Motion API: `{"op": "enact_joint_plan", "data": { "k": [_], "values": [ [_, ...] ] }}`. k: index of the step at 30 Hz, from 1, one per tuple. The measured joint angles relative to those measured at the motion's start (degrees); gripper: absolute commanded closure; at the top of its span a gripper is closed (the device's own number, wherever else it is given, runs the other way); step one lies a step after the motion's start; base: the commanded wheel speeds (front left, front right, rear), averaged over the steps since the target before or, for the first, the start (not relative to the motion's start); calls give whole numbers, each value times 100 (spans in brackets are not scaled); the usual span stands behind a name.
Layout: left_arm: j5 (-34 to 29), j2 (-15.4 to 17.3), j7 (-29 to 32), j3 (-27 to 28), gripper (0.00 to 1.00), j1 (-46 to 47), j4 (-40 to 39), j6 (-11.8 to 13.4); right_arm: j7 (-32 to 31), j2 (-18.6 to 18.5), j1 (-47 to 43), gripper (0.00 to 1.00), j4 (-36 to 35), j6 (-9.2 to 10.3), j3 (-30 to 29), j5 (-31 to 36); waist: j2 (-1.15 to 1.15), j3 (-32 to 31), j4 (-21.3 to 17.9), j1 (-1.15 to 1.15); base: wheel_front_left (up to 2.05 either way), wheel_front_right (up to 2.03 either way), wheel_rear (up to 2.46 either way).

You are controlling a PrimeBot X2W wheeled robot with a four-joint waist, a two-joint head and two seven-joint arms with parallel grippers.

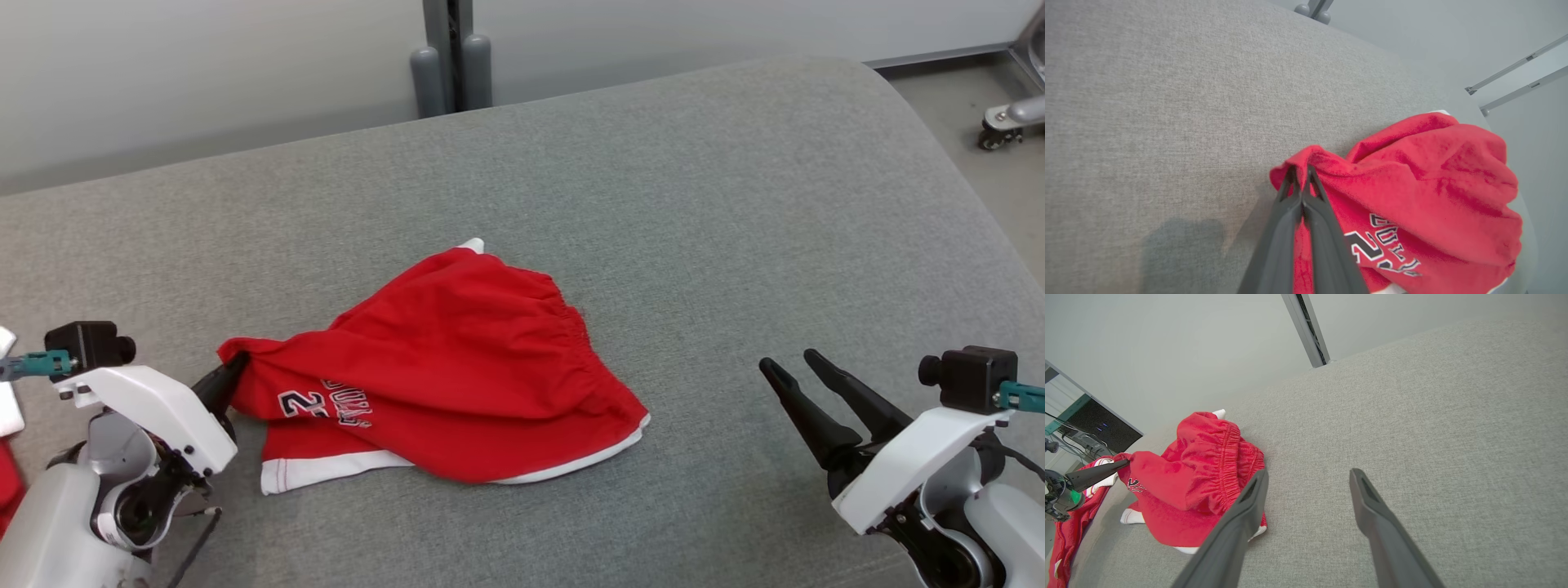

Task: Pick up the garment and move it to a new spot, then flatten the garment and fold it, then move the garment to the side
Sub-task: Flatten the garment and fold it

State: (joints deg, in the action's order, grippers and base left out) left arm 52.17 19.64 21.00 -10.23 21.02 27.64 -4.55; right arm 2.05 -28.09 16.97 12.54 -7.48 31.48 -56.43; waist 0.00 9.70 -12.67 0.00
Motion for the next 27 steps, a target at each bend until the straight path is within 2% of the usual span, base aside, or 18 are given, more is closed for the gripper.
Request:
{"op": "enact_joint_plan", "data": {
  "k": [4,5,6,7,11,16,23,27],
  "values": [
    [-25,-27,-240,-76,100,304,646,-146,-25,86,-3,0,-1,0,-77,96,0,47,-110,0,0,0,0],
    [-21,-58,-339,-80,70,347,755,-167,-36,92,-7,0,-1,0,-99,111,0,49,-126,0,0,0,0],
    [5,-92,-408,-89,18,396,850,-197,-41,107,-17,0,-1,0,-113,131,0,45,-133,0,0,0,0],
    [60,-136,-467,-91,0,436,920,-222,-54,123,-34,0,-1,0,-131,154,0,37,-132,0,0,0,0],
    [149,-178,-669,-207,0,521,1028,-253,-62,163,-112,0,-9,0,-196,230,0,-12,-82,0,0,0,0],
    [171,48,-995,-315,0,499,746,-277,44,204,-147,0,-19,0,-334,372,0,-84,34,0,0,0,0],
    [53,420,-1568,-424,0,14,-81,-276,706,315,-214,0,-69,0,-626,899,0,-264,307,0,0,0,0],
    [-158,443,-2121,-299,0,-323,-792,-35,1070,449,-241,0,-107,0,-927,1254,0,-392,439,0,0,0,0]
  ]
}}
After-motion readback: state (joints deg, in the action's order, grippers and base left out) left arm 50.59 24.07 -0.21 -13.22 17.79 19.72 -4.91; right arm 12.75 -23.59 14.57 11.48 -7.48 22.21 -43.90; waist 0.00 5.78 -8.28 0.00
